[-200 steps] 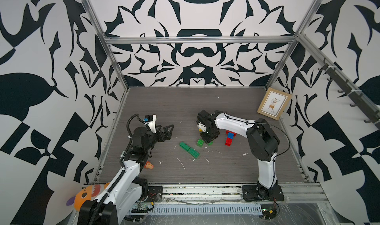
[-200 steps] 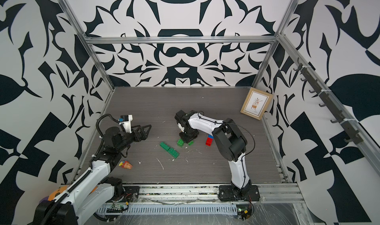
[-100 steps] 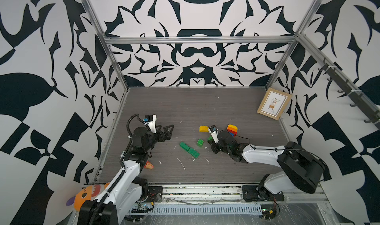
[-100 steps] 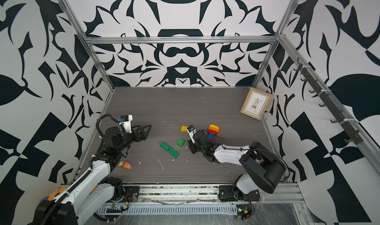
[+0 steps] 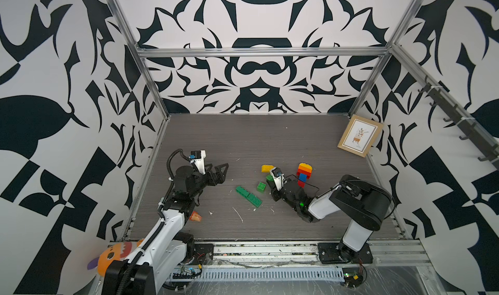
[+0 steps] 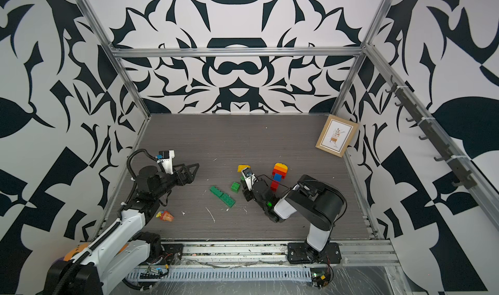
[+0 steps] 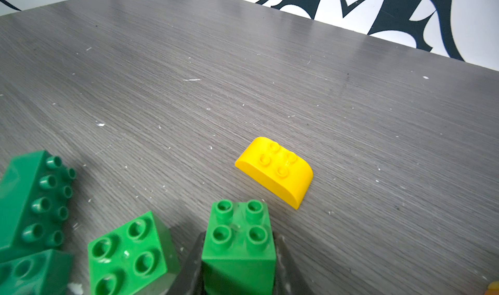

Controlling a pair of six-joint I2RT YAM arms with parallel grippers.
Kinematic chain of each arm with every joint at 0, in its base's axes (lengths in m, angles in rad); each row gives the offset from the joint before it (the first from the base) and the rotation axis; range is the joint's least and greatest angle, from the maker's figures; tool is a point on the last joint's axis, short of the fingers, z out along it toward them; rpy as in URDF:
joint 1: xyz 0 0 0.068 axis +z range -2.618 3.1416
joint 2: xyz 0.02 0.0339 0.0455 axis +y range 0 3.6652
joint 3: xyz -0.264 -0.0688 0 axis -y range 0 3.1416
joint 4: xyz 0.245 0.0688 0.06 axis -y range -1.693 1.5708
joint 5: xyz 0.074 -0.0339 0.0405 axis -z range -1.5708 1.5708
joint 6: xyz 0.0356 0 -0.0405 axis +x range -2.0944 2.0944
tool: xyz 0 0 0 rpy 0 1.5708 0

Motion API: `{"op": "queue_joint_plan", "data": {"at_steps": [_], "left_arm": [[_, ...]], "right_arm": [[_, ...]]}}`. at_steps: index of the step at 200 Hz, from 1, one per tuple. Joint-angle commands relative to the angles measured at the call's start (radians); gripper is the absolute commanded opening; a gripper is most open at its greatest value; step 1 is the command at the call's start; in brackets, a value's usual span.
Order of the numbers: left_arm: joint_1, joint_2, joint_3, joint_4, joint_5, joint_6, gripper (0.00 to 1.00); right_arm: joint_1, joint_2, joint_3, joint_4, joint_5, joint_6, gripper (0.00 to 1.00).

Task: Assemble an ice cream with lego
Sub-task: Adjust the lego brick at the center of the board.

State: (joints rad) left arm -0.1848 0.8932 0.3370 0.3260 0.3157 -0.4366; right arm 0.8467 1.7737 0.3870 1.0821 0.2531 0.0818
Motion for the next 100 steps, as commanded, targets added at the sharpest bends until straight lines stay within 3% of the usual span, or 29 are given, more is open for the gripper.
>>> {"op": "queue_joint_plan", "data": {"at_steps": [1,24,100], "left_arm": [[-0.003,0.003,-0.003,0.026,0.013,0.008,0.99],[-0.002,0.001,-0.004,0.027,0.010,0.009,0.99],[-0.003,0.007,-0.003,0.029,0.011,0.008,0.99]], "right_arm": [[0.000,0.032,-0.017,0.153,0.031,0.007,0.19],[0.000,0.068,-0.051,0.225,0.035,0.023,0.20],[0.001,0.078,-0.118,0.267,0.045,0.040,0.48]]}}
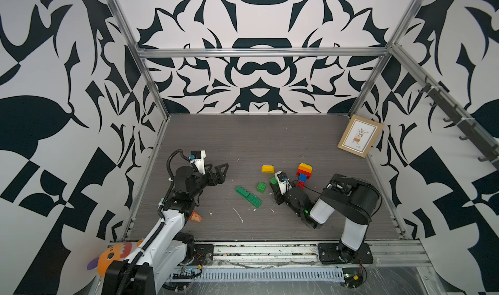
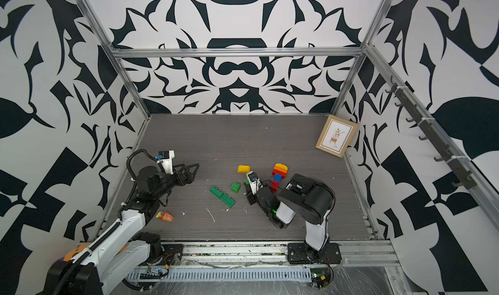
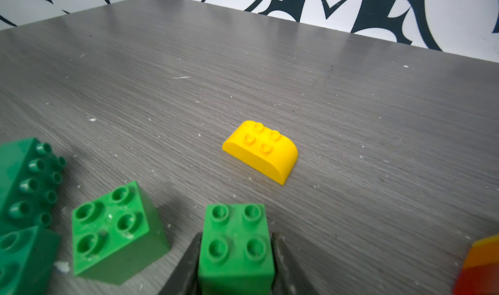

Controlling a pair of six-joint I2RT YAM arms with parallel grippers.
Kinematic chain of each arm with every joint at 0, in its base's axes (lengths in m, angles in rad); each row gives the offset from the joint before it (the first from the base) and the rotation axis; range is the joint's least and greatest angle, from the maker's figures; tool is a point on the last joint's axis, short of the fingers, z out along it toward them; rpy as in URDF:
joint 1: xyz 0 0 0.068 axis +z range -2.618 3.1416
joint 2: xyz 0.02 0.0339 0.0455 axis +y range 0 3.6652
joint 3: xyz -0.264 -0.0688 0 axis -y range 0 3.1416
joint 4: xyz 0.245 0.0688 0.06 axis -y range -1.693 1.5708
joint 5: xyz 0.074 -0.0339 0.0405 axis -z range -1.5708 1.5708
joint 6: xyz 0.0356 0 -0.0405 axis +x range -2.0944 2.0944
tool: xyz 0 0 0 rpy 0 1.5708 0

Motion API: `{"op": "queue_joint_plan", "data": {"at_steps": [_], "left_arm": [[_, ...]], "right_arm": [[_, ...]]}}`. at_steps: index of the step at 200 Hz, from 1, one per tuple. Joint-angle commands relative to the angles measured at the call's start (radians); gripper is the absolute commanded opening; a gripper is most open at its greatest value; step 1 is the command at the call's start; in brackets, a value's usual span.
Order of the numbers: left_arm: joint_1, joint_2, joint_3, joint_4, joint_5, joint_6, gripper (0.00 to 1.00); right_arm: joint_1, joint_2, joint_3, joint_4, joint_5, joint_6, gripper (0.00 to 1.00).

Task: Assemble an ice cream with lego
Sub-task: Adjust the lego brick at the center of the board, then pick up the lego brick from the center of the board.

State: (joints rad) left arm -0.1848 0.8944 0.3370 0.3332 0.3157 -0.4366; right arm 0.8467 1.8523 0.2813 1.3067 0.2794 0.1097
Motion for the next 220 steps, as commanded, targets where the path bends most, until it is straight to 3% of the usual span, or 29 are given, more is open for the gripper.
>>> {"op": "queue_joint_plan", "data": {"at_steps": [1,26,54,87,101,122,135,175,220], "left_arm": [[-0.002,0.007,-0.003,0.021,0.011,0.007,0.99],[-0.002,0.009,-0.002,0.023,0.012,0.009,0.99],[-0.003,0.011,-0.001,0.023,0.011,0.009,0.99],[-0.003,0.016,-0.001,0.024,0.009,0.008,0.99],[-0.002,0.024,0.002,0.025,0.014,0.009,0.99],[-0.003,0.033,0.008,0.023,0.025,0.007,0.99],[-0.003,0.034,0.009,0.024,0.028,0.006,0.99],[-0.003,0.029,0.007,0.022,0.027,0.007,0.99],[-0.003,0.037,0.010,0.021,0.028,0.007,0.99]], "right_arm": [[0.002,-0.001,-0.012,0.042,0.019,0.012,0.49],[0.009,-0.021,0.007,-0.005,0.029,-0.001,0.54],[0.010,-0.166,0.058,-0.228,0.035,0.020,0.56],[-0.002,-0.428,0.379,-1.076,0.032,0.050,0.57],[-0.030,-0.430,0.563,-1.418,0.039,0.070,0.58],[-0.074,-0.355,0.832,-1.826,-0.130,0.015,0.60],[-0.075,-0.293,0.976,-2.041,-0.133,0.007,0.59],[-0.075,-0.191,1.117,-2.238,-0.173,-0.010,0.61],[-0.074,-0.126,1.082,-2.164,-0.217,-0.004,0.60]]}}
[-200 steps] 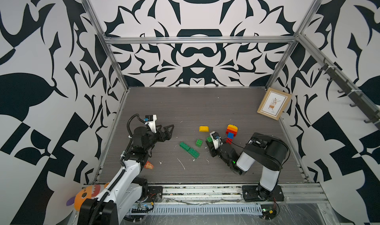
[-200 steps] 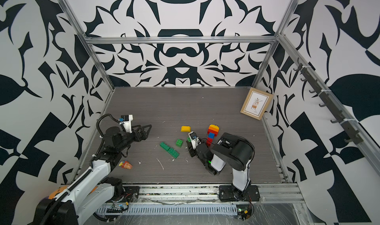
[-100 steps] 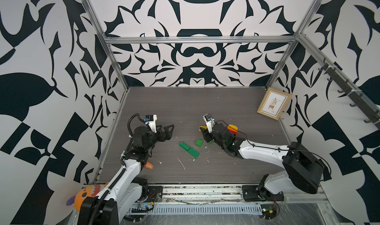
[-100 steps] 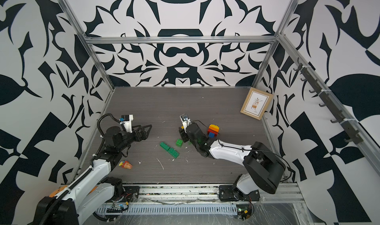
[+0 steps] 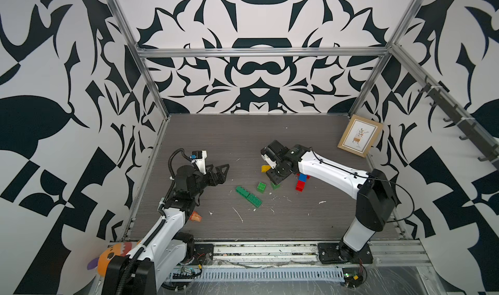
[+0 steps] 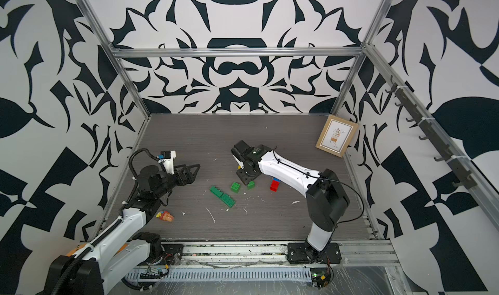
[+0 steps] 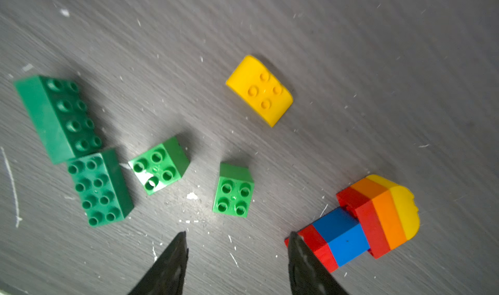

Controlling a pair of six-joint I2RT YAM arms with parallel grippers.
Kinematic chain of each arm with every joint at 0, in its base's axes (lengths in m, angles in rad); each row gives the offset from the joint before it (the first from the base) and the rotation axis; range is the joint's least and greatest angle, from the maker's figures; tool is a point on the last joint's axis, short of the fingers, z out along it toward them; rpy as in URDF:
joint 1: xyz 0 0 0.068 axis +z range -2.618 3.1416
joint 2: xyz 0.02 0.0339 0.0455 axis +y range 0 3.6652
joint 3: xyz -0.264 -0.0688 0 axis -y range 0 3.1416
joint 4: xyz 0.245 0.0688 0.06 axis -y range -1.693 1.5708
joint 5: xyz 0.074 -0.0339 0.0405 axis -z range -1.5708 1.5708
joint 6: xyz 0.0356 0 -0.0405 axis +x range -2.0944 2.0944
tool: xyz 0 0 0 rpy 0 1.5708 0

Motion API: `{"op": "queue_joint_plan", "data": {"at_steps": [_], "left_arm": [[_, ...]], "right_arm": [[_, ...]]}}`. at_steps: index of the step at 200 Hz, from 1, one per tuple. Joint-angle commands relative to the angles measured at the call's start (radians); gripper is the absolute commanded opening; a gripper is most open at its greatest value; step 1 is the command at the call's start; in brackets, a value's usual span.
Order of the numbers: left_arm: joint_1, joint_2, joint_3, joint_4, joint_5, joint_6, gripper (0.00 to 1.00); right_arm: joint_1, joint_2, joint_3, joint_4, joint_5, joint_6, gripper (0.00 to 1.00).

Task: Assemble an ice cream with lego
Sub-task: Pick up the lego brick from the center of the board.

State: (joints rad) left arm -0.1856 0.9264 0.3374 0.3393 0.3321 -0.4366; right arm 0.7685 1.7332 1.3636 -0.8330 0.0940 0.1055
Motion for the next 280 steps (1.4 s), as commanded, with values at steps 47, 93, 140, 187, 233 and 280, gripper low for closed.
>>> {"op": "queue_joint_plan", "data": {"at_steps": [47,93,140,187,233,280], "left_arm": [[-0.002,0.008,0.009,0.015,0.013,0.006,0.99],[-0.003,0.008,0.009,0.016,0.013,0.006,0.99],[-0.003,0.011,0.009,0.020,0.013,0.004,0.99],[-0.003,0.012,0.009,0.022,0.010,0.005,0.99],[-0.002,0.017,0.008,0.024,0.013,0.004,0.99],[-0.003,0.005,-0.003,0.049,0.033,0.002,0.99]], "right_arm": [[0.003,0.026,-0.030,0.037,-0.042,0.023,0.60],[0.004,0.069,-0.044,0.057,-0.041,0.045,0.60],[0.003,0.100,-0.077,0.106,0.015,0.048,0.58],[0.003,0.118,-0.096,0.144,0.007,0.054,0.46],[0.003,0.092,-0.098,0.152,-0.019,0.067,0.54],[0.003,0.082,-0.097,0.136,0.033,0.080,0.41]]}}
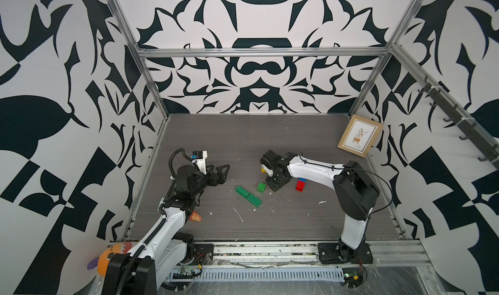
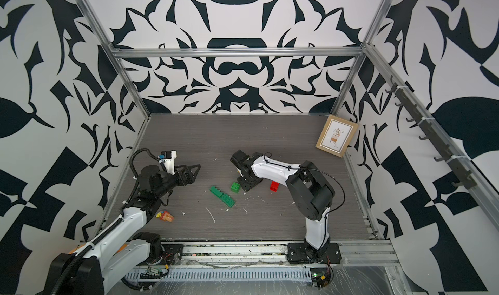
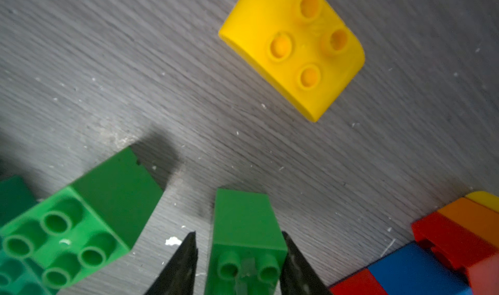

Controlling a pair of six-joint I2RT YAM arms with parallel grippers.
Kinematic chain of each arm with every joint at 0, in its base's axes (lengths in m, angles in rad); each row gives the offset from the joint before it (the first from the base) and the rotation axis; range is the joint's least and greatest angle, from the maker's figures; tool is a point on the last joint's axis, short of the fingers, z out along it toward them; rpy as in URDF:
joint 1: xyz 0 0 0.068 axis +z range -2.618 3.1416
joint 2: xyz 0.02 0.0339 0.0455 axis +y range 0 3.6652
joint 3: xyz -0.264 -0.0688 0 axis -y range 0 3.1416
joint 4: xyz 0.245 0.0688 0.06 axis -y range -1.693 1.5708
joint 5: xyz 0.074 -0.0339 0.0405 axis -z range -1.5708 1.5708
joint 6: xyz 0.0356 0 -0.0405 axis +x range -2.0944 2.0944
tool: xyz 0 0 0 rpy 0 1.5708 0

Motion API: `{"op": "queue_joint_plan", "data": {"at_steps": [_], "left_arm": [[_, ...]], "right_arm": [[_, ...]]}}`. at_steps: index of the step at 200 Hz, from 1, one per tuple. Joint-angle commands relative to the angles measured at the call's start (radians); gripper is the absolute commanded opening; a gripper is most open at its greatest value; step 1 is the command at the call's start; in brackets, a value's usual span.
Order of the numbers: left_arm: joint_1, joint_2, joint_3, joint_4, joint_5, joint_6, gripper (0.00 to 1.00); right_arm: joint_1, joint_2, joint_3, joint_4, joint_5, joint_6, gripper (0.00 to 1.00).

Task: Assemble an ice cream with lego
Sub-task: Pick up the lego brick from the center of the board.

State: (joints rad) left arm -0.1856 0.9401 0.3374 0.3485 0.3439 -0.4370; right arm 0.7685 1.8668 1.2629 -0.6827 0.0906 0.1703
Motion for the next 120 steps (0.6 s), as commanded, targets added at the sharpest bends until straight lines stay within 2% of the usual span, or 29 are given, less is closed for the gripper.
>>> {"op": "queue_joint_plan", "data": {"at_steps": [1,52,80,105,120], "left_arm": [[-0.003,-0.010,-0.002,0.040,0.021,0.003,0.99],[-0.002,-0.011,-0.003,0.040,0.023,0.002,0.99],[-0.003,-0.010,-0.002,0.040,0.024,0.003,0.99],[-0.002,-0.008,-0.001,0.040,0.026,0.002,0.99],[-0.003,-0.005,-0.001,0.040,0.027,0.002,0.99]], "right_arm": [[0.003,-0.052,0.004,-0.016,0.038,0.014,0.41],[0.004,-0.096,-0.002,-0.011,0.037,-0.009,0.17],[0.006,-0.196,-0.017,0.018,-0.023,-0.109,0.13],[0.016,-0.282,-0.040,0.052,-0.163,-0.237,0.13],[0.037,-0.294,-0.039,0.055,-0.206,-0.296,0.12]]}}
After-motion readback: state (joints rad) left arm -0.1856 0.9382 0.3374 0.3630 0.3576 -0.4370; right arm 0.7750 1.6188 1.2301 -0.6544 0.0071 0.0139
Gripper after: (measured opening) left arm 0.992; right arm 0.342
